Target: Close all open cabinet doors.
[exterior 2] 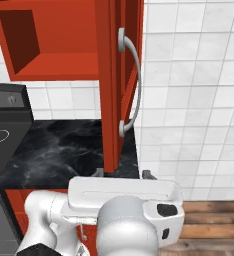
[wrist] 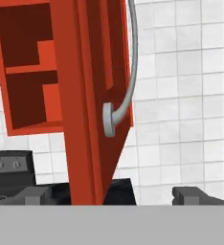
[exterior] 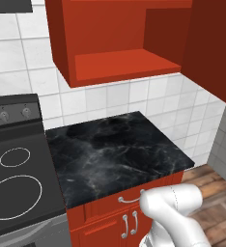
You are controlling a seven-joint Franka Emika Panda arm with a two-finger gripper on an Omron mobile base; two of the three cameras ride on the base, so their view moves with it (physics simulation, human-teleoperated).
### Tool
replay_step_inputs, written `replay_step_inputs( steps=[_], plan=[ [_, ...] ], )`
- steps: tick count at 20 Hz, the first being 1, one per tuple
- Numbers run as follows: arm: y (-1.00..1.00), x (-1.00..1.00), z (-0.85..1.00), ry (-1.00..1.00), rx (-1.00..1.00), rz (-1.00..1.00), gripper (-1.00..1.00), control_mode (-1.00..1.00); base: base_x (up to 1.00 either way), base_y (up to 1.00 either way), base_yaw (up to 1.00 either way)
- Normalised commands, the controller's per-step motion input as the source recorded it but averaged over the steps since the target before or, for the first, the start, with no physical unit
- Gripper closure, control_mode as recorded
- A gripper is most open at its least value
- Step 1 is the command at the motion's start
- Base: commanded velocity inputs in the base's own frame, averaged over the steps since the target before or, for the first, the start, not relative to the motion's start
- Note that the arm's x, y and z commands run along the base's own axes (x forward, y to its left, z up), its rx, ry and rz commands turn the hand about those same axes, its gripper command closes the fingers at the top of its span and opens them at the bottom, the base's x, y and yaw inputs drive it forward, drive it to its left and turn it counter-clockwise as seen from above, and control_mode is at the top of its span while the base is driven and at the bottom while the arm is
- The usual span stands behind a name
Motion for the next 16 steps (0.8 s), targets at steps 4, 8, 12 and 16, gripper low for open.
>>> replay_step_inputs(
  steps=[4,8,12,16],
  plan=[
    [-0.12,0.6,0.0,0.0,0.05,0.07,-1.0,-1.0,0.0,0.0,0.0],
    [-0.16,0.6,0.0,-0.02,0.06,0.14,-1.0,-1.0,0.0,0.0,0.0],
    [-0.25,0.46,0.0,-0.06,0.07,0.17,-1.0,-1.0,0.0,0.0,0.0],
    [-0.25,0.27,0.0,-0.09,0.06,0.17,-1.0,-1.0,0.0,0.0,0.0]
  ],
)
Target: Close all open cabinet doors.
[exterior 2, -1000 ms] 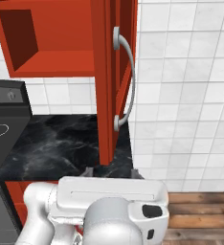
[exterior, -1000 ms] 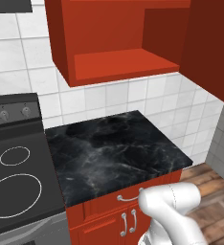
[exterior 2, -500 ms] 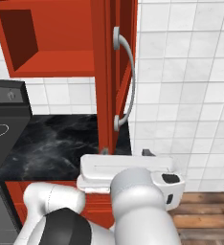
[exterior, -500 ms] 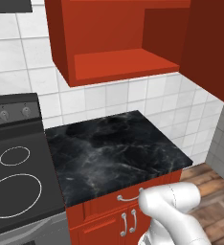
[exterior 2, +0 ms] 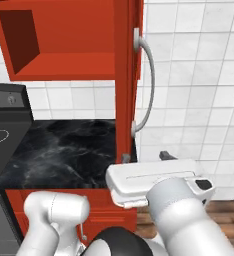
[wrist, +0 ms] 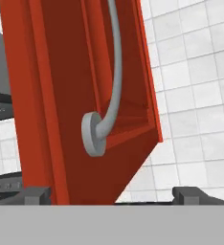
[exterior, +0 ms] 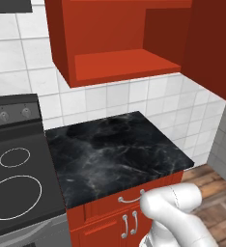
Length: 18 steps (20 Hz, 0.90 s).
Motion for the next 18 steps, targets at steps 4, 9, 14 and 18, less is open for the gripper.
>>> replay_step_inputs(
  steps=[4,9,14,18],
  plan=[
    [-0.07,0.21,0.0,-0.13,0.03,0.19,-1.0,-1.0,0.0,0.0,0.0],
    [0.0,0.2,0.0,-0.11,0.01,0.2,-1.0,-1.0,0.0,0.0,0.0],
    [0.06,0.17,0.0,-0.02,0.0,0.19,-1.0,-1.0,0.0,0.0,0.0],
    [0.22,0.18,0.0,0.0,0.0,0.19,-1.0,-1.0,0.0,0.0,0.0]
  ],
)
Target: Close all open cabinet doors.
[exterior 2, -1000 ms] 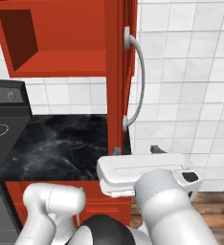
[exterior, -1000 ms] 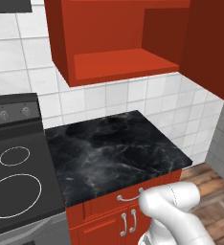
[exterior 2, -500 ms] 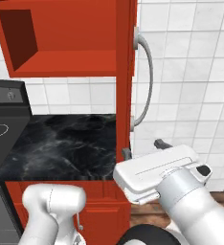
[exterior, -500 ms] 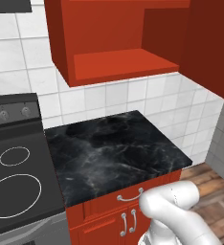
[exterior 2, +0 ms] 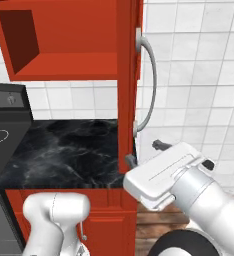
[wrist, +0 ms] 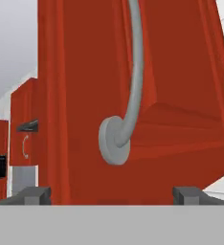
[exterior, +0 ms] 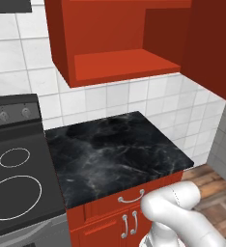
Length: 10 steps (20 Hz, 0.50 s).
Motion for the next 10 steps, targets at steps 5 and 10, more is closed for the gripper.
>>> replay_step_inputs(
  steps=[5,10],
  plan=[
    [0.36,0.23,0.0,0.0,0.0,0.15,-1.0,-1.0,0.0,0.0,0.0],
    [0.47,0.22,0.0,0.0,0.0,0.04,-1.0,-1.0,0.0,0.0,0.0]
  ],
)
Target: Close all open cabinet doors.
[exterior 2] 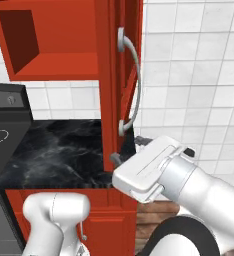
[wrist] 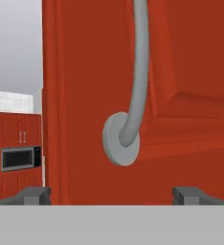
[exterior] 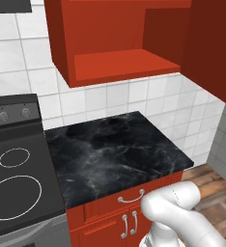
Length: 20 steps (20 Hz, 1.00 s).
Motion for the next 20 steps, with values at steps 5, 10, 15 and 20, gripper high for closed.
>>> replay_step_inputs(
  steps=[5,10,15,20],
  plan=[
    [0.54,0.15,0.0,0.0,0.0,0.0,-1.0,-1.0,0.0,0.0,0.0],
    [0.58,0.15,0.0,0.0,0.0,0.0,-1.0,-1.0,0.0,0.0,0.0],
    [0.52,0.21,0.0,0.0,0.0,0.0,-1.0,-1.0,0.0,0.0,0.0],
    [0.45,0.22,0.0,0.0,0.0,0.0,-1.0,-1.0,0.0,0.0,0.0]
  ],
)
